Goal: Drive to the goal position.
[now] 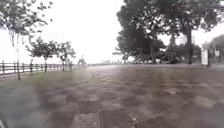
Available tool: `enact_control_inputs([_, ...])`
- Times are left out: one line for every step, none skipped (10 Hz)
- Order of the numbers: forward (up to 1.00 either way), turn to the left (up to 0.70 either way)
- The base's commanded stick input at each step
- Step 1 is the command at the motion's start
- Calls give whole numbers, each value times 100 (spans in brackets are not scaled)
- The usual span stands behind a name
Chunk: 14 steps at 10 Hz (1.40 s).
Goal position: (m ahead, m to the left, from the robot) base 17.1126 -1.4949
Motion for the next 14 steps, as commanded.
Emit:
enact_control_inputs([70, 0])
enact_control_inputs([70, 0])
enact_control_inputs([70, 0])
enact_control_inputs([70, 0])
enact_control_inputs([70, 0])
enact_control_inputs([70, 0])
enact_control_inputs([70, 0])
enact_control_inputs([70, 0])
enact_control_inputs([70, 0])
enact_control_inputs([70, 0])
enact_control_inputs([70, 0])
enact_control_inputs([70, 0])
enact_control_inputs([70, 0])
enact_control_inputs([70, 0])
